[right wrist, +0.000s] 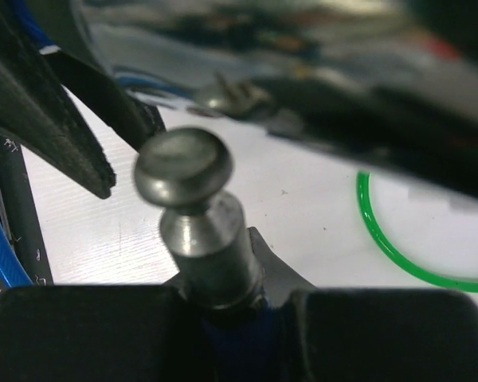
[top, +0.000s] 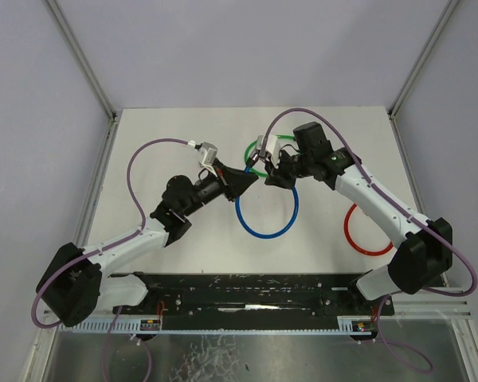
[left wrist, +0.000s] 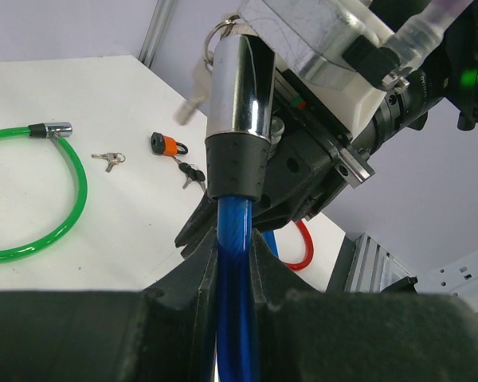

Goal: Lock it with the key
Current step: Lock the lock.

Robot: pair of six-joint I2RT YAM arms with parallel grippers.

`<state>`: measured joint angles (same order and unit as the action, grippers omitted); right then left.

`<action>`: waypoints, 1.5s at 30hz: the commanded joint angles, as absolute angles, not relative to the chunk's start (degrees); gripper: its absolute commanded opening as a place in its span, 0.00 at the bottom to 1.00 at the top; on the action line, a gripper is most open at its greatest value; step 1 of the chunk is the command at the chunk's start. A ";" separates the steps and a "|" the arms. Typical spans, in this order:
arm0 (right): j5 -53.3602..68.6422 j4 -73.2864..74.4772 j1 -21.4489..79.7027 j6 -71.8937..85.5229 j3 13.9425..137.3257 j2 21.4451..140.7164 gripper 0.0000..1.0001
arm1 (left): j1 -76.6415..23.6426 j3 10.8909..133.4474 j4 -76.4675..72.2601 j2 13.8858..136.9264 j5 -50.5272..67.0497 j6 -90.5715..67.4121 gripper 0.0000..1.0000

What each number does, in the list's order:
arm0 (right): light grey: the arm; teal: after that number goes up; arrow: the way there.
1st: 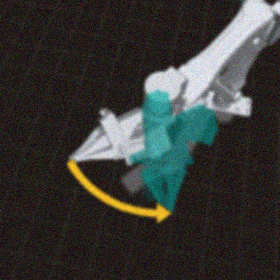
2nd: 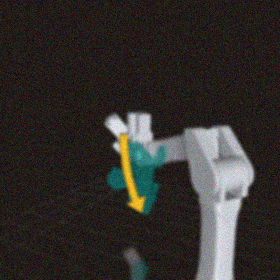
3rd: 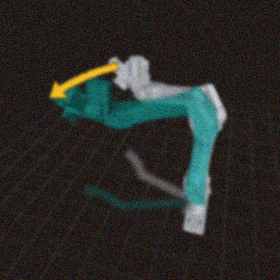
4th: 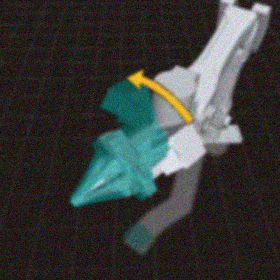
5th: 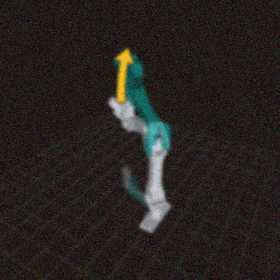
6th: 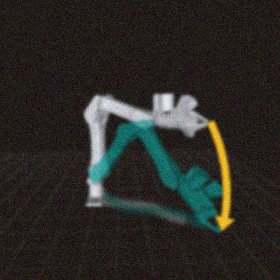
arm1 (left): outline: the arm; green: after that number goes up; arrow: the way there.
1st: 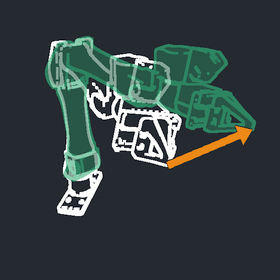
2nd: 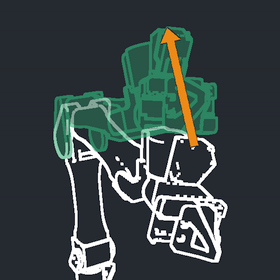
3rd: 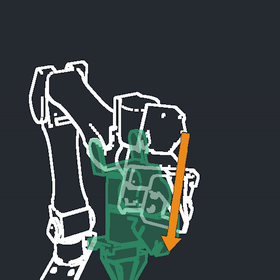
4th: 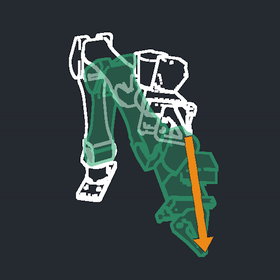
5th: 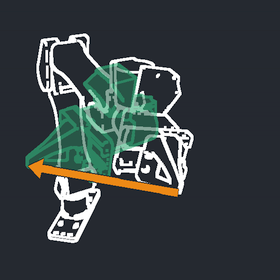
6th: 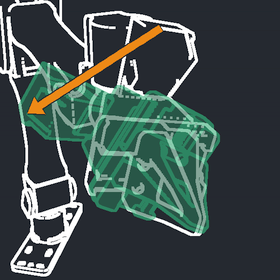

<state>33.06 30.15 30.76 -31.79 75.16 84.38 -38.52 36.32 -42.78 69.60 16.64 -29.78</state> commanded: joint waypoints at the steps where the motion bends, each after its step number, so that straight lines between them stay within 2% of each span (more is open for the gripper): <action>1: 31.46 28.70 31.40 -30.25 78.31 84.78 0.00 | -38.87 39.05 -45.55 69.59 17.40 -30.03 0.00; 16: 26.54 28.10 31.68 -29.42 78.60 85.42 0.00 | -40.64 41.46 -40.24 69.66 17.58 -28.10 0.00; 26: 25.58 29.62 31.79 -31.01 79.60 84.21 0.00 | -41.71 50.93 -13.09 69.60 6.48 -12.30 0.00; 33: 31.14 31.16 31.73 -30.86 80.43 83.38 0.00 | -42.49 56.01 -2.27 71.34 -0.98 -6.78 0.00; 45: 42.07 29.74 30.93 -27.86 79.55 82.08 0.00 | -43.73 56.91 0.33 72.54 -9.37 -6.08 0.00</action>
